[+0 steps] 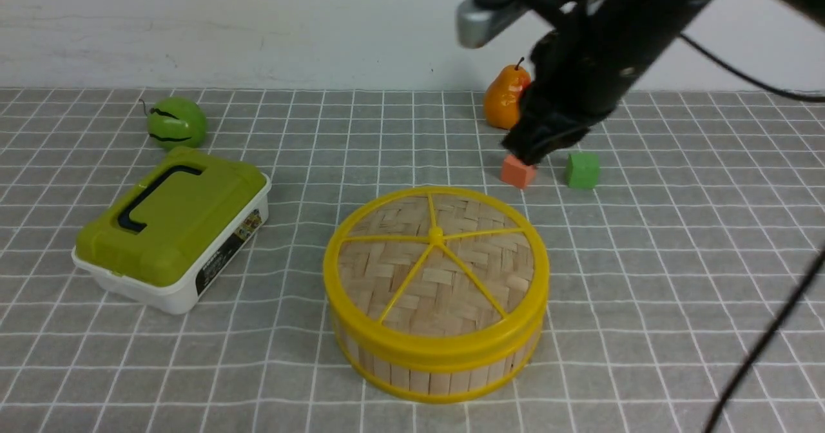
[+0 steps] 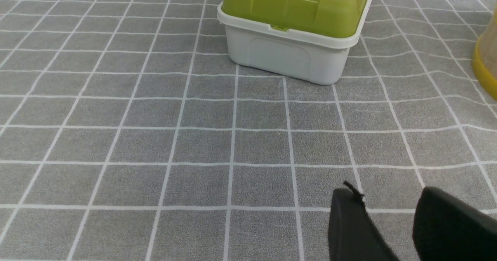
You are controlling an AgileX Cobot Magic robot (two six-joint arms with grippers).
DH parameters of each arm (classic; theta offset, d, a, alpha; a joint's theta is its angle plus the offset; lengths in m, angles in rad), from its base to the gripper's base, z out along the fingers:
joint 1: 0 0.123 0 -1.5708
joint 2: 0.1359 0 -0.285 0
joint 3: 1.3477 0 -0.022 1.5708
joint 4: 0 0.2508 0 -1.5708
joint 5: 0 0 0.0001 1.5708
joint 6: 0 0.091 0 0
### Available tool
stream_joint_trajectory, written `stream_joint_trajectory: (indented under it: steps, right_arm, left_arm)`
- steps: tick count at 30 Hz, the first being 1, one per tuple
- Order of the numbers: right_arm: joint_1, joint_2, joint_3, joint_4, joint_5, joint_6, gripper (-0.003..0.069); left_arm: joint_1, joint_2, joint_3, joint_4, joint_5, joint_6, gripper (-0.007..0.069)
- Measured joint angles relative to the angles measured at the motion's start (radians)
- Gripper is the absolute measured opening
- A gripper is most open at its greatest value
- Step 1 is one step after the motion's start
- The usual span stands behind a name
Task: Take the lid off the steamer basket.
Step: Use the right arm to lift the lid of the steamer
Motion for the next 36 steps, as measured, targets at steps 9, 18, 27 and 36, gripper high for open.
stream_joint_trajectory:
  steps: [9,18,27,36]
  right_arm:
    - [0.096,0.2,-0.17,-0.083,-0.001,0.077,0.0266]
    - [0.102,0.25,-0.171,-0.096,-0.001,0.125,0.0475]
    - [0.103,0.286,-0.171,-0.056,-0.001,0.138,0.0395]
    - [0.108,0.274,-0.171,-0.07,-0.001,0.206,0.0327]
  left_arm:
    - [0.0,0.0,0.0,0.0,0.0,0.0,0.0239]
    - [0.0,0.0,0.0,0.0,0.0,0.0,0.0239]
    - [0.0,0.0,0.0,0.0,0.0,0.0,0.0239]
    - [0.0,0.0,0.0,0.0,0.0,0.0,0.0239]
